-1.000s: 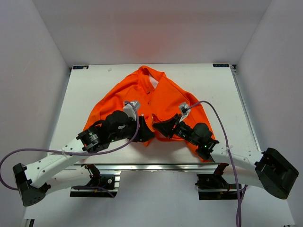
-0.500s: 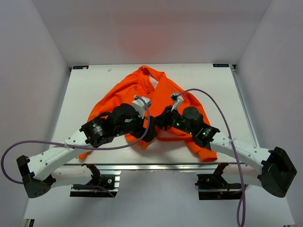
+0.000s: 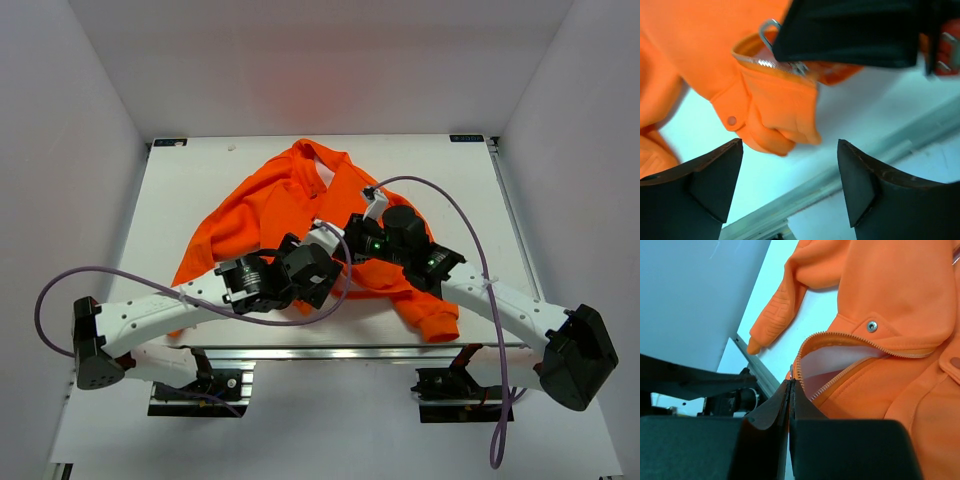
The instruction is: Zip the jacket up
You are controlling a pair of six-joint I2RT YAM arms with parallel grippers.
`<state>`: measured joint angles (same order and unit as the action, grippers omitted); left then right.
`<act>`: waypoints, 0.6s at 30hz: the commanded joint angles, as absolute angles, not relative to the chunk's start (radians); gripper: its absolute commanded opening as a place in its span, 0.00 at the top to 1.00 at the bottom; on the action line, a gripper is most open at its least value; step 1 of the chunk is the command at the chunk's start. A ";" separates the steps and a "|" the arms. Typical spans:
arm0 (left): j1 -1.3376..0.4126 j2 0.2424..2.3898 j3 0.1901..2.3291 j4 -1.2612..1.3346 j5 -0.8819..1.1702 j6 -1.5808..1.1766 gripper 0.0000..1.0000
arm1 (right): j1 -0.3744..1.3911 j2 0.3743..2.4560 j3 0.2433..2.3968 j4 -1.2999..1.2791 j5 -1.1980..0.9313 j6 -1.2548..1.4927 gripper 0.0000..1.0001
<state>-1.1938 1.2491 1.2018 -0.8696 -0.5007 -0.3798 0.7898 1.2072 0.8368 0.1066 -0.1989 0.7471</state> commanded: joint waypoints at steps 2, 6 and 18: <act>-1.212 1.256 1.236 -0.845 -0.641 -0.347 0.16 | 0.782 1.193 0.854 0.144 -0.250 0.798 1.00; -1.223 1.227 1.209 -0.758 -0.606 -0.292 0.16 | 0.776 1.190 0.844 0.167 -0.287 0.825 1.00; -1.223 1.229 1.157 -0.692 -0.531 -0.221 0.26 | 0.762 1.186 0.851 0.189 -0.301 0.887 1.00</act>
<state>-1.2160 1.2270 1.1667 -0.7177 -0.5362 -0.2466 0.7708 1.2072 0.8360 0.1165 -0.2722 0.8505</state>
